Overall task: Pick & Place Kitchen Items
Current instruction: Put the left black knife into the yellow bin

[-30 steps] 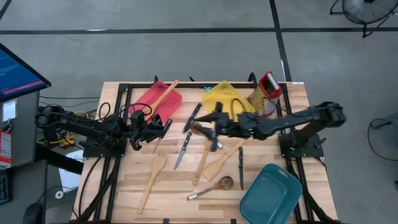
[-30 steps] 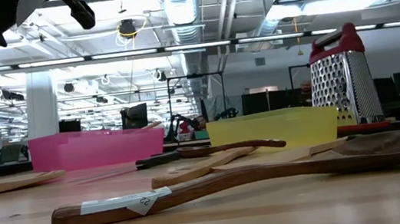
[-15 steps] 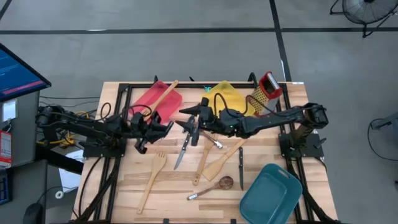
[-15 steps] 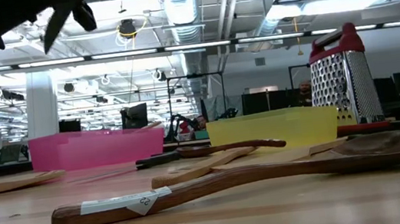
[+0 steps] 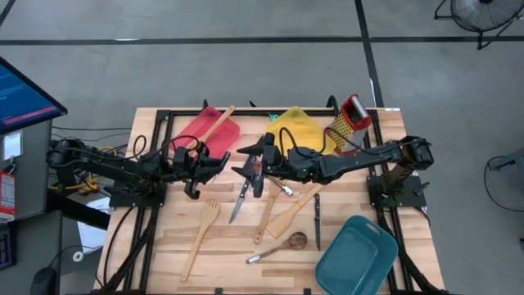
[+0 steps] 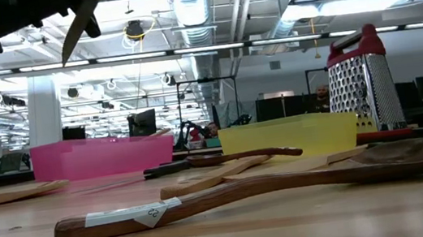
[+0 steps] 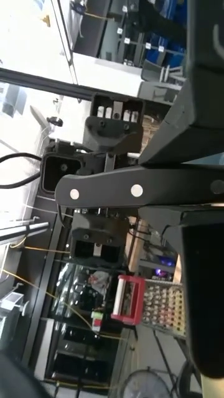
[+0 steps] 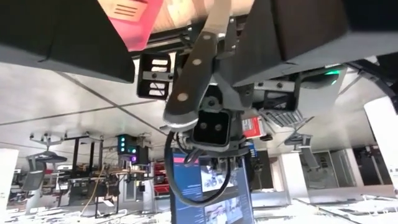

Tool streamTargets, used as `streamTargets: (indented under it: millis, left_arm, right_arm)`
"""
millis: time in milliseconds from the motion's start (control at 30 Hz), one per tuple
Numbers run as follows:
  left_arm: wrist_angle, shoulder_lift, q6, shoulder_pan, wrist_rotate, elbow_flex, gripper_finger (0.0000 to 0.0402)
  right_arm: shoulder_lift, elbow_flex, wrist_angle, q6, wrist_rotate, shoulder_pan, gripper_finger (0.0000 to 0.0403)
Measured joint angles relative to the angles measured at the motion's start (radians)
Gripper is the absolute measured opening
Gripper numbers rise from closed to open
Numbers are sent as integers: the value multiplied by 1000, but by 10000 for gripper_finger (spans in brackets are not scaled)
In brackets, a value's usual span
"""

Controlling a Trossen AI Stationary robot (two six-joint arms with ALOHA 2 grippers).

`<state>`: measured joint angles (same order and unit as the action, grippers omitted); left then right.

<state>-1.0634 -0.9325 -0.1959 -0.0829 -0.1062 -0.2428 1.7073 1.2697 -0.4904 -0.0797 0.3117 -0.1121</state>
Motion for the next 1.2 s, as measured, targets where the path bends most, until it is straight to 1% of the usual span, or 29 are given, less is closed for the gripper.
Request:
streamTargets:
  millis: [133, 233, 333, 467, 667, 800, 867, 1200]
  left_arm:
    - [0, 0, 12, 0, -19, 0, 63]
    - [0, 0, 39, 0, -22, 0, 63]
    - [-1, 0, 49, 0, -43, 0, 63]
    - [-6, -12, 83, 0, -71, 0, 63]
    - [-41, -13, 87, 0, -78, 0, 63]
    - [-54, -13, 108, 0, -78, -8, 63]
    - [-54, -15, 110, 0, -78, -13, 63]
    - [-67, -91, 104, 0, -77, -16, 63]
  right_arm:
    - [0, 0, -13, -8, 1, 15, 315]
    - [0, 0, -20, -8, 1, 26, 323]
    - [0, 0, -31, -8, -3, 31, 325]
    - [0, 0, -59, -8, -51, 36, 323]
    - [4, 0, -74, -8, -52, 41, 323]
    - [46, -1, -159, -8, -56, 44, 323]
    - [76, 7, -218, -6, -75, 44, 322]
    - [160, 96, -217, 24, -86, 50, 322]
